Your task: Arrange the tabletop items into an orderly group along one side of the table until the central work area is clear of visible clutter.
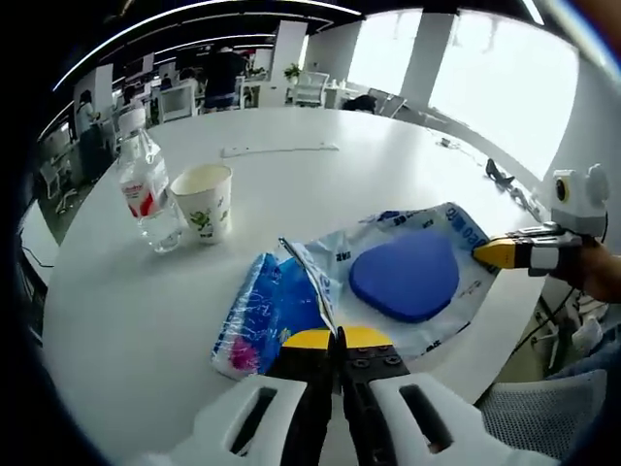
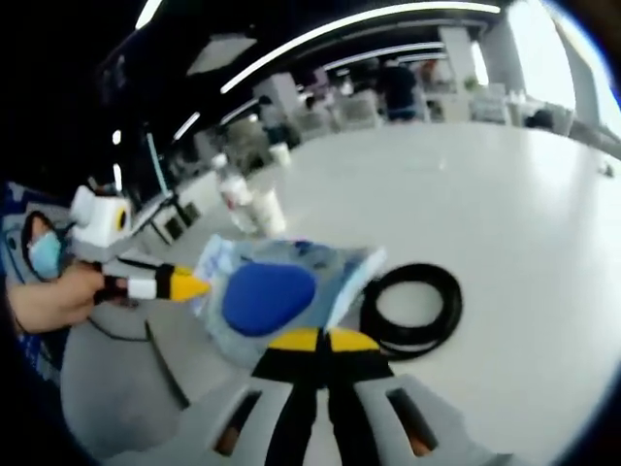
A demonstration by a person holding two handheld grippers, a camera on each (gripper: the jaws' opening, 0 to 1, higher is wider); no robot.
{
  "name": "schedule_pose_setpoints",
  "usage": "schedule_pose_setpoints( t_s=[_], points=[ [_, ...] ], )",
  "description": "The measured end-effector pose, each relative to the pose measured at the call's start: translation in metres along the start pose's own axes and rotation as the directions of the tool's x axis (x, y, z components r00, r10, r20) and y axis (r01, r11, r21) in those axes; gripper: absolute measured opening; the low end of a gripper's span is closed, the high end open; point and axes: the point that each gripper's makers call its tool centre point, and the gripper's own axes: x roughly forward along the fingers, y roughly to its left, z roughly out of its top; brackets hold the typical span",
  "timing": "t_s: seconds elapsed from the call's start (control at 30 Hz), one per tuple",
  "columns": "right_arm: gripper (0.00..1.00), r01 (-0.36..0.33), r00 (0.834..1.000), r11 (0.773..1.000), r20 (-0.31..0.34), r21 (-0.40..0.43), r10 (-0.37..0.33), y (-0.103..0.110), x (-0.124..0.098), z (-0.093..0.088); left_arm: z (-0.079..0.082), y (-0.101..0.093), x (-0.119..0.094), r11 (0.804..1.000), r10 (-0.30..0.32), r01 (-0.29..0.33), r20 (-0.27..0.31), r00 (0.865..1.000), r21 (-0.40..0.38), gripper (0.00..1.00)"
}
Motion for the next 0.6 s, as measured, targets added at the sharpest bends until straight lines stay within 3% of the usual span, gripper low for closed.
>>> schedule_pose_setpoints(
  t_s=[0.6],
  points=[
    [0.0, 0.023, 0.999, 0.999, 0.023, -0.049, -0.022, -0.019, 0.031, 0.039, 0.047, 0.03, 0.036, 0.999, 0.006, -0.007, 0.028, 1.0, 0.043, 0.0]
  ],
)
